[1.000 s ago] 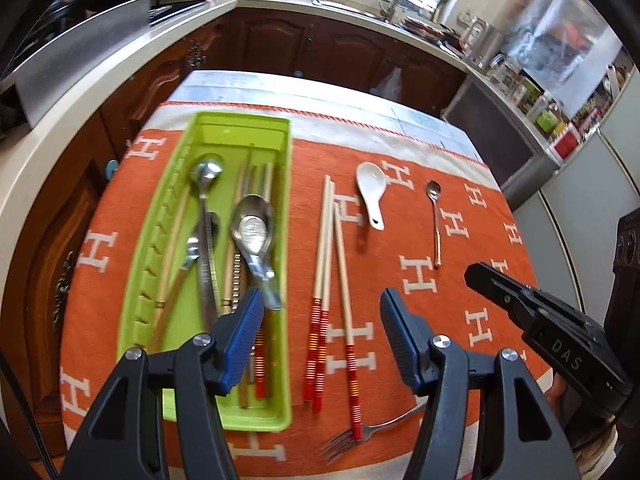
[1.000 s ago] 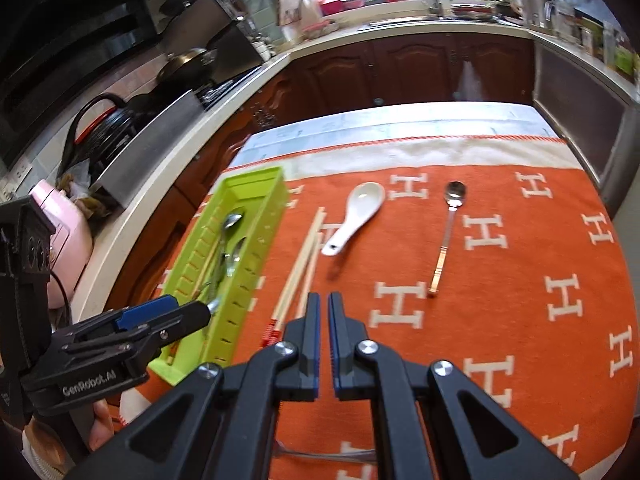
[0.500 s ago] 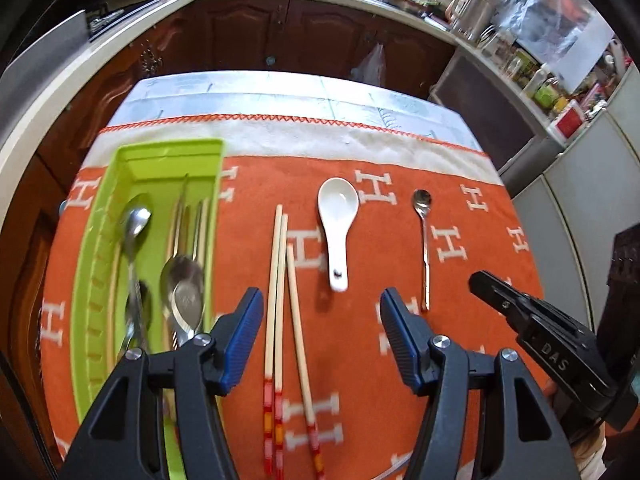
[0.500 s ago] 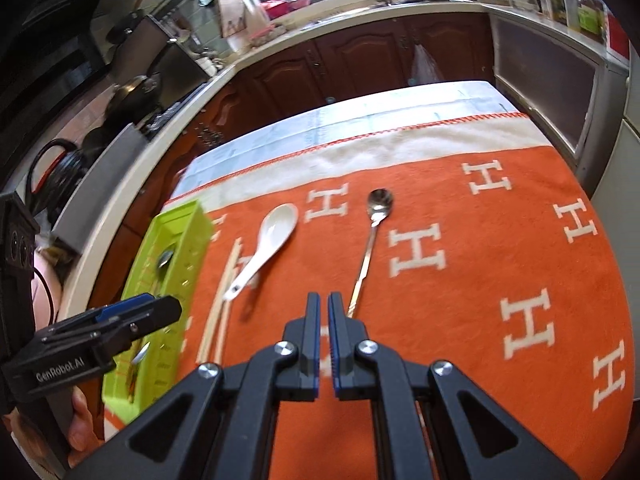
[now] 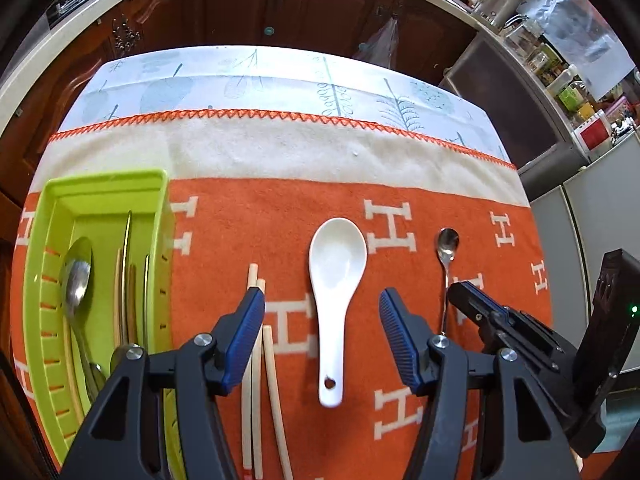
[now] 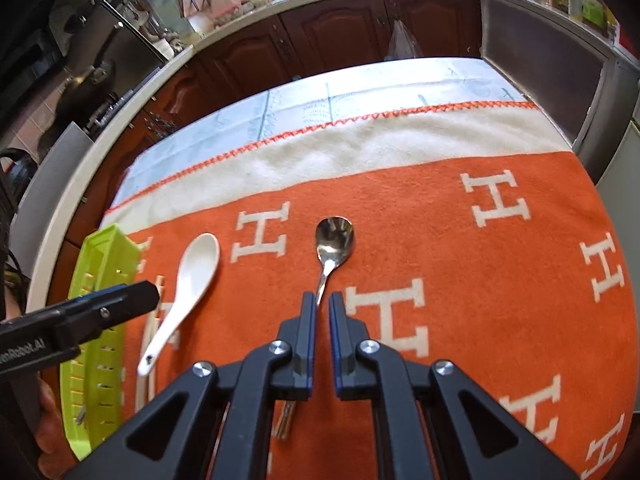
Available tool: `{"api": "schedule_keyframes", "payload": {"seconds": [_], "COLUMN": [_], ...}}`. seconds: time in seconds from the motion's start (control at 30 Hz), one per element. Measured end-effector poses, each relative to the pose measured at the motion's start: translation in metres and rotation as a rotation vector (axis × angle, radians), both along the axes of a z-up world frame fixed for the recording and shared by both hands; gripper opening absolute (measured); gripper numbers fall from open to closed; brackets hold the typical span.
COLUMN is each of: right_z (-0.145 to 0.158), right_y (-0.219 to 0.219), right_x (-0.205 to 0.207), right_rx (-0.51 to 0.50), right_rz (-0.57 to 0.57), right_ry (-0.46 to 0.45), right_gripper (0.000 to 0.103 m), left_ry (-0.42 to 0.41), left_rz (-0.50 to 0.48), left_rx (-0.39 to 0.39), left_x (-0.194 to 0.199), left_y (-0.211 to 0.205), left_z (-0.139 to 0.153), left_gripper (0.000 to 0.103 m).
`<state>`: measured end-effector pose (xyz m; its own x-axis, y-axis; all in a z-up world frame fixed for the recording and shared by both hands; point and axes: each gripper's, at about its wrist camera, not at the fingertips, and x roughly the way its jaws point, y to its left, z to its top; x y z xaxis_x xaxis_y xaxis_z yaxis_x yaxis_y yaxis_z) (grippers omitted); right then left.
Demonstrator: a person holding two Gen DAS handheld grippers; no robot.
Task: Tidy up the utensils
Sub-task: 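Grasp the small silver teaspoon with the right tool while the left tool grasps the white ceramic spoon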
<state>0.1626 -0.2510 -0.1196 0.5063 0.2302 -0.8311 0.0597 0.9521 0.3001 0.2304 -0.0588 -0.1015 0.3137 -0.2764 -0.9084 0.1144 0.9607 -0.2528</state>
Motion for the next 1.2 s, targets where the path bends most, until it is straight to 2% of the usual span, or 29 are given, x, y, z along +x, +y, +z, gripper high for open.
{"api": "schedule_keyframes", "payload": {"seconds": [0.13,0.27,0.4,0.5,0.57,0.77,0.9,1.03,1.2], "right_z": [-0.005,-0.004,-0.005,-0.004,-0.005,-0.008,-0.009,-0.009,-0.011], "right_y": [0.004,0.016,0.022,0.021,0.016,-0.002,-0.004,-0.003,-0.004], "right_x": [0.004,0.004,0.002,-0.001,-0.004,-0.016,-0.022,-0.028,-0.03], "right_rx": [-0.006,-0.072,-0.111,-0.127,-0.097,0.032,0.052,0.063,0.084], "right_rz": [0.008,0.028,0.034,0.033,0.024,-0.003,0.003,0.012,0.011], "right_ry": [0.01,-0.005,-0.017,-0.019,-0.015,-0.009,-0.011,-0.014,-0.016], "right_gripper": [0.011,0.013,0.013,0.007,0.003,0.003,0.003,0.003,0.003], "left_ry": [0.011,0.023,0.027,0.031,0.036,0.034,0.024,0.011,-0.001], "left_rz": [0.01,0.009,0.003,-0.005,-0.009,0.002,0.001,-0.015,-0.024], "left_rx": [0.008,0.015,0.019,0.019,0.02,0.038,0.043,0.052,0.054], "left_x": [0.008,0.01,0.011,0.012,0.015,0.022,0.024,0.027,0.031], "left_y": [-0.001,0.0,0.0,-0.001,-0.003,-0.007,-0.01,-0.014,-0.017], "left_z": [-0.006,-0.013,-0.016,-0.019,-0.022,-0.03,-0.032,-0.032,-0.033], "left_gripper": [0.058,0.058,0.058,0.058,0.058,0.054,0.052,0.046,0.045]}}
